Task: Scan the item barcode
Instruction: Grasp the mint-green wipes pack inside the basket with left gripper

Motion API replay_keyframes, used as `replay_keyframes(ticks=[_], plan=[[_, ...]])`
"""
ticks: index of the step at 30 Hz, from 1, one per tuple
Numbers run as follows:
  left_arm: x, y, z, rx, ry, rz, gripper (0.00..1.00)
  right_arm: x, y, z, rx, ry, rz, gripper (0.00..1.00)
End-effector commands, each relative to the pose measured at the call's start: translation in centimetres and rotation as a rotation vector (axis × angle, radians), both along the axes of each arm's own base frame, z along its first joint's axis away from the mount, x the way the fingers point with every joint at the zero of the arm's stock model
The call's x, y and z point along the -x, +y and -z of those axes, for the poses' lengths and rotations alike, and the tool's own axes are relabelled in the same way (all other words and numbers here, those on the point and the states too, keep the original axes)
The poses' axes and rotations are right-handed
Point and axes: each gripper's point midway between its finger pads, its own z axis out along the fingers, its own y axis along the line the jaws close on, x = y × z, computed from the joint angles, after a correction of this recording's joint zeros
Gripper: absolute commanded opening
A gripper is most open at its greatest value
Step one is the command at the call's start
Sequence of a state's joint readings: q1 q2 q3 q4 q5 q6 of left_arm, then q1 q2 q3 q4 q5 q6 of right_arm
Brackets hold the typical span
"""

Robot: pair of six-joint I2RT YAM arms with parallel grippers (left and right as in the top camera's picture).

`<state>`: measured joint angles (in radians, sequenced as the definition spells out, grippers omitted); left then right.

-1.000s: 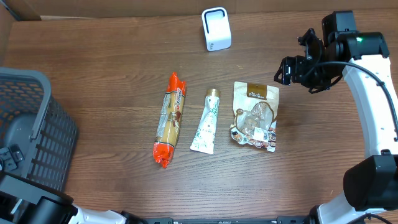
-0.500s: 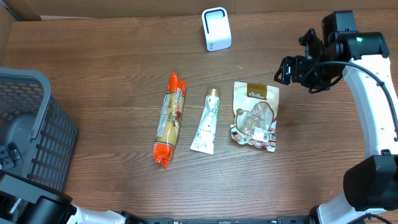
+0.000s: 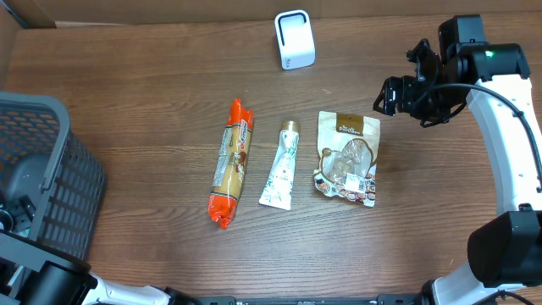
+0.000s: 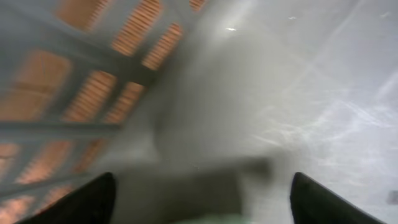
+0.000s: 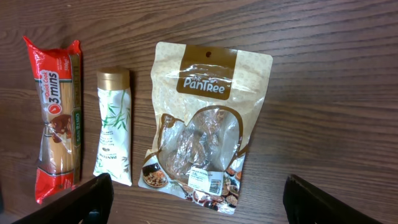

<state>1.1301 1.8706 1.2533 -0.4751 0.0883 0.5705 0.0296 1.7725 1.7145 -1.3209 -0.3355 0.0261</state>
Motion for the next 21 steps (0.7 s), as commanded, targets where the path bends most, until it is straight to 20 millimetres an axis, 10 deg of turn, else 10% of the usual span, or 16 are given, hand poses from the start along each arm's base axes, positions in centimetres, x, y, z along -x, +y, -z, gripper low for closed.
replay_keyframes(ticks=[1,4,6,12,18,19,21], plan=[[-0.7,-1.3,1.2,0.096,-0.060,-0.042,0.66,-0.1,0.1,0.2,0.002,0.003,0.000,0.88],[-0.5,-1.8,1.5,0.135,-0.067,-0.095,0.42,-0.1,0.1,0.2,0.002,0.003,0.000,0.88],[-0.3,-2.0,1.6,0.156,-0.073,-0.127,0.07,-0.1,0.1,0.2,0.002,0.002,0.000,0.88],[-0.3,-2.2,1.2,0.193,-0.111,-0.239,0.04,-0.1,0.1,0.2,0.002,0.003,0.000,0.88],[0.5,0.1,-3.4,0.141,-0.181,-0.499,0.06,-0.2,0.1,0.1,0.002,-0.003,0.000,0.88],[1.1,0.5,-4.5,0.121,-0.176,-0.562,0.22,-0.2,0.1,0.1,0.002,-0.004,0.000,0.88],[2.5,1.1,-6.4,0.088,-0.150,-0.675,1.00,-0.3,0.1,0.1,0.002,-0.009,0.000,0.88]])
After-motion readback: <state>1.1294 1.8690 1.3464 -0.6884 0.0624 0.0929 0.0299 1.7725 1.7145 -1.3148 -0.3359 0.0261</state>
